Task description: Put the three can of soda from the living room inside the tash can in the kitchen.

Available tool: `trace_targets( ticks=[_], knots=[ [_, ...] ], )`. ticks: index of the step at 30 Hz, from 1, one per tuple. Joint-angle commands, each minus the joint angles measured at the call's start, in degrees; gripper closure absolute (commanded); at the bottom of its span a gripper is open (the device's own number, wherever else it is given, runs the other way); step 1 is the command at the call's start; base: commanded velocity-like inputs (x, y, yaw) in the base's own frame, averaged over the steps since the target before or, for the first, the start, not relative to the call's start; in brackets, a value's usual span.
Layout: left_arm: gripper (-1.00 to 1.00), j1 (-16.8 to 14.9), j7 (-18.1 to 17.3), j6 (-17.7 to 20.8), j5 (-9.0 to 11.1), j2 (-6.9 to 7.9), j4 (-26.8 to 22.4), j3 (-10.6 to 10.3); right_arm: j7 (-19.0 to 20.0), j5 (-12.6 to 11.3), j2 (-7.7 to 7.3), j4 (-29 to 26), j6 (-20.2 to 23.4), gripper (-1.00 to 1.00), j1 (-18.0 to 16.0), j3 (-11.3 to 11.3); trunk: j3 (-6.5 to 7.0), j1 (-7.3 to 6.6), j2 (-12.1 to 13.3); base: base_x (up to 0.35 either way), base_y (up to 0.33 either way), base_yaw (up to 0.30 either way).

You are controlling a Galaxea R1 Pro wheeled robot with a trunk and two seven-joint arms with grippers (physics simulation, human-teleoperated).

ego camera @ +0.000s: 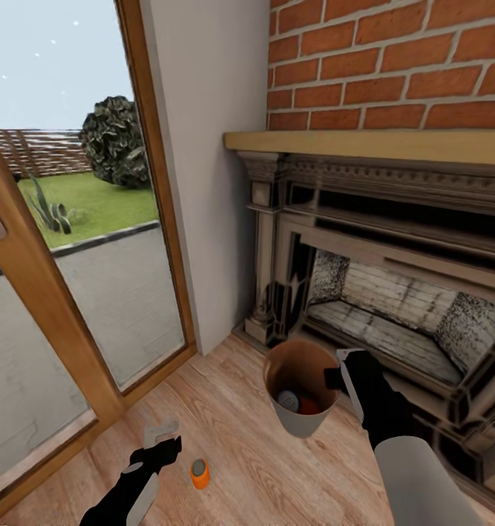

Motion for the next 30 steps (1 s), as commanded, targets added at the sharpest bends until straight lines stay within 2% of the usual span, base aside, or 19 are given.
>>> trace_targets(
  ticks=[1,9,19,30],
  knots=[
    [-1.00,0.0,0.0,0.0,0.0,0.00,0.0,0.0,0.3,-0.8,0.01,0.0,0.0,1.00,0.0,0.0,-0.27,0.22,-0.4,0.000,0.000,0.000],
    [-1.00,0.0,0.0,0.0,-0.1,-0.01,0.0,0.0,0.3,-0.8,0.02,0.8,0.0,1.00,0.0,0.0,-0.73,0.22,-0.4,0.043,-0.002,0.000],
    [-1.00,0.0,0.0,0.1,-0.1,0.01,0.0,-0.1,0.3,-0.8,-0.01,1.0,0.0,1.00,0.0,0.0,-0.77,0.22,-0.4,0.282,-0.033,0.000],
    [-1.00,0.0,0.0,0.1,-0.1,0.07,0.0,-0.1,0.3,-0.8,0.04,1.1,0.0,1.00,0.0,0.0,-0.77,0.22,-0.4,0.127,-0.002,0.000]
  ],
)
